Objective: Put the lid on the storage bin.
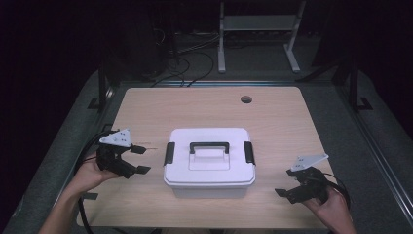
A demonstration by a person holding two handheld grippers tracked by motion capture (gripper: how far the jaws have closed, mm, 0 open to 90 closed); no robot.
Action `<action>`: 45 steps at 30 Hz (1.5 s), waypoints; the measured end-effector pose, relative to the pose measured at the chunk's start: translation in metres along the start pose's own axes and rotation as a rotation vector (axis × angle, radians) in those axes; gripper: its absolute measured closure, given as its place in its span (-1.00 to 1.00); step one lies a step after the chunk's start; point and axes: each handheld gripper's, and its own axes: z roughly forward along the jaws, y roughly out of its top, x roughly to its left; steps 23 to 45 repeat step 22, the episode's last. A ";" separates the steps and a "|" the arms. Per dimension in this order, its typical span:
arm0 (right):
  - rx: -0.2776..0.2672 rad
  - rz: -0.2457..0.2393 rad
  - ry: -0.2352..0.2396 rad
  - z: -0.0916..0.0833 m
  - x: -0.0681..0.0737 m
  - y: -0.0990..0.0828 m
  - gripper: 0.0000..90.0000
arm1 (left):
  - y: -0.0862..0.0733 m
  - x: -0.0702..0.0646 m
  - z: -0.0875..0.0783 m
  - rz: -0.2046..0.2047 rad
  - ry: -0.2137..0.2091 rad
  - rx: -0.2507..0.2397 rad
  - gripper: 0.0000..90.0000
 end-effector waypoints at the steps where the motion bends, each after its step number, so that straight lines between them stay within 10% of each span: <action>1: 0.000 0.001 0.000 0.000 0.000 0.000 -0.60 | -0.001 0.000 0.000 0.000 0.003 -0.002 -0.41; 45: -0.010 0.002 -0.001 -0.003 0.001 -0.003 -0.59 | -0.026 -0.005 0.015 -0.015 0.027 0.020 -0.56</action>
